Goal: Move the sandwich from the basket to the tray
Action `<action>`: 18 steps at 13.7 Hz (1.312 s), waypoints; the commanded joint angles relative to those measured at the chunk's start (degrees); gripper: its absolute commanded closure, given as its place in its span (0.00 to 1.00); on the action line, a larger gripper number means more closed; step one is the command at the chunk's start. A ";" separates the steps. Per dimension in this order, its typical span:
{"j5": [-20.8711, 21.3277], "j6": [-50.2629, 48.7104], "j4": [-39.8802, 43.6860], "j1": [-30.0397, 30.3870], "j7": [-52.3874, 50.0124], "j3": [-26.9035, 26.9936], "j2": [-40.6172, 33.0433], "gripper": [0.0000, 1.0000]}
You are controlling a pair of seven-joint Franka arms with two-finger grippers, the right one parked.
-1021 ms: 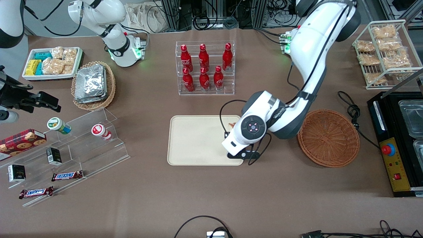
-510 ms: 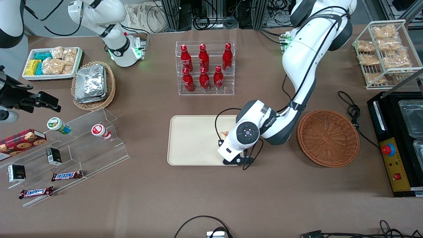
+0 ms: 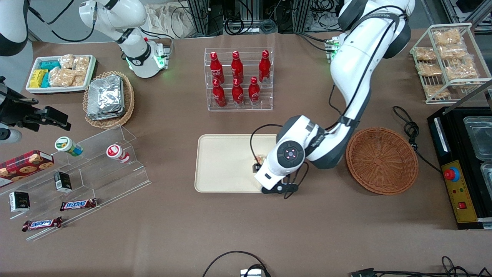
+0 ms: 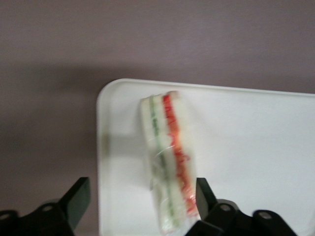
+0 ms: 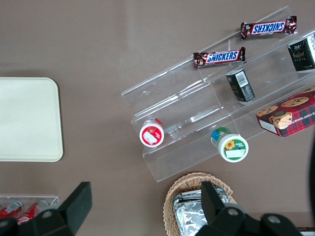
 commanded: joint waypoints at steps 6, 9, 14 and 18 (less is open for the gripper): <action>0.47 0.72 -25.70 11.29 2.68 -0.37 -25.15 0.00; -0.14 -1.37 -27.59 14.29 8.33 -0.37 -29.92 0.00; -0.14 -2.71 -26.53 19.47 8.77 -0.20 -31.68 0.00; -0.49 -7.87 -26.71 29.21 22.52 -0.28 -35.72 0.00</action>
